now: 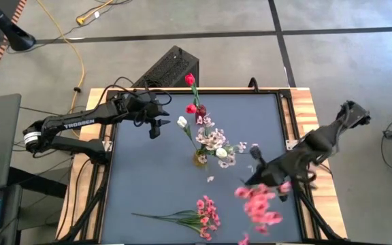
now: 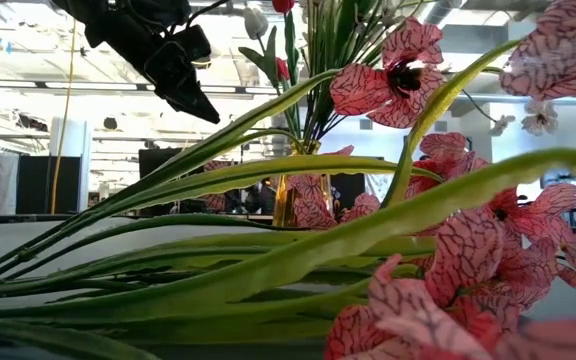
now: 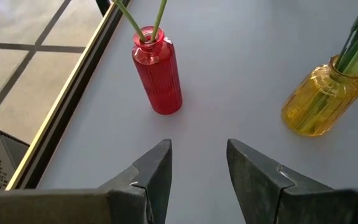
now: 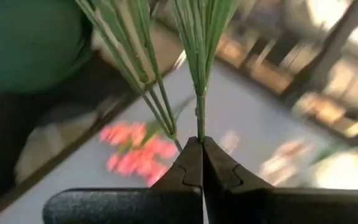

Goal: Sort flowers into vase by color
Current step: Put the right pink flowers into the red flower vase

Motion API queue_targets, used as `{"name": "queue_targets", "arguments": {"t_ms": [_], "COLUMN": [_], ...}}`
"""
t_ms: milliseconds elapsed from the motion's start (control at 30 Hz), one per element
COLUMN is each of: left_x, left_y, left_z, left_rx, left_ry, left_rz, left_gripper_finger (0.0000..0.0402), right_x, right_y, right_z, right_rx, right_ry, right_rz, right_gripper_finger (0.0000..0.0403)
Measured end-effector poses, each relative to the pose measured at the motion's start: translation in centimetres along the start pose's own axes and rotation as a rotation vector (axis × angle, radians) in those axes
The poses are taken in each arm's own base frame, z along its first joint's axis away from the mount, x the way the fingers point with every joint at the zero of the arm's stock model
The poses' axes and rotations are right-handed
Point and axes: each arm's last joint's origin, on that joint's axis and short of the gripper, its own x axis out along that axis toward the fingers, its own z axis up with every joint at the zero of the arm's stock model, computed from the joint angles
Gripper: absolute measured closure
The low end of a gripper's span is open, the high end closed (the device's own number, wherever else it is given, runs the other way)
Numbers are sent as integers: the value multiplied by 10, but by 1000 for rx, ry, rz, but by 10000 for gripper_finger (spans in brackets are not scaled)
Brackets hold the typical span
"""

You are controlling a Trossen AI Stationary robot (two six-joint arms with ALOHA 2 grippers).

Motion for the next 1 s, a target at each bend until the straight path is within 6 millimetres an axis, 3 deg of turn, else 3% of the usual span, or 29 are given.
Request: {"name": "queue_targets", "arguments": {"t_ms": [200,500,733,1000], "left_x": [0,0,0,0], "left_y": [0,-1,-1,-1], "left_z": [0,0,0,0], "left_rx": [14,34,59,63], "left_ry": [-3,-6,-7,-6], "left_rz": [-10,-24,-25,-26], "left_gripper_finger": [258,258,258,258], "right_x": [-34,-69,-83,-87], "right_y": [-28,-82,-123,-162], "right_z": [14,15,13,-6], "right_rx": [-51,-57,48,269], "right_ry": [-232,-381,-493,-502], "right_rz": [-171,-527,-781,-927], "right_gripper_finger": [383,383,383,383]}}
